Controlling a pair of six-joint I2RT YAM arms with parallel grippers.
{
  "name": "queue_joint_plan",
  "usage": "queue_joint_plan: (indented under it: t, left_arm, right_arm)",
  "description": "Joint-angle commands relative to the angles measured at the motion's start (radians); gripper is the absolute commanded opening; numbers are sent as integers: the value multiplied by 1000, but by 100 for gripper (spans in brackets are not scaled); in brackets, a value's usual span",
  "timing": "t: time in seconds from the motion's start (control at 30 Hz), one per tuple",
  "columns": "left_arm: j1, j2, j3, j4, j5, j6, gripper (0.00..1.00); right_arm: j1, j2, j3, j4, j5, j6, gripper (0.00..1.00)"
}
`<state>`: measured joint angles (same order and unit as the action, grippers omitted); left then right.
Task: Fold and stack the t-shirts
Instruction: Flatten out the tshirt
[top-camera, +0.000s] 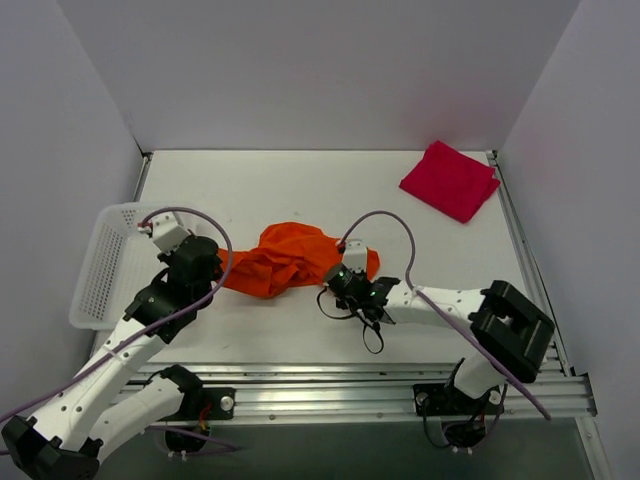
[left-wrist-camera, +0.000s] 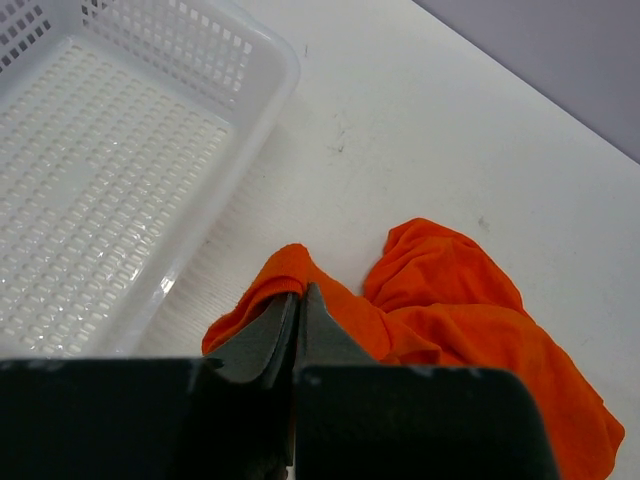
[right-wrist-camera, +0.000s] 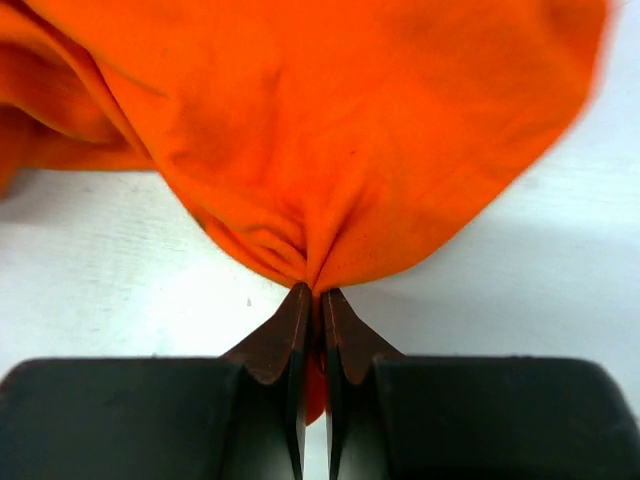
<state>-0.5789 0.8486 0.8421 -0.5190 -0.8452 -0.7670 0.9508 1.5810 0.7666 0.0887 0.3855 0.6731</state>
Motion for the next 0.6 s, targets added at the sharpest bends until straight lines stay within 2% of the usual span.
queue_joint_plan:
  t: [0.0, 0.13, 0.23, 0.37, 0.57]
  left_arm:
    - [4, -57, 45, 48, -25, 44, 2]
    - [5, -117, 63, 83, -29, 89, 2]
    - [7, -80, 103, 88, -14, 112, 2]
    - [5, -39, 167, 129, 21, 181, 2]
    - [5, -39, 175, 218, 61, 264, 2]
  right_arm:
    - [-6, -211, 100, -170, 160, 2, 0]
    - [-43, -421, 210, -276, 398, -24, 0]
    - [-84, -505, 275, -311, 457, -64, 0]
    - [-113, -529, 352, -340, 501, -101, 0]
    - [-119, -550, 425, -343, 559, -135, 0]
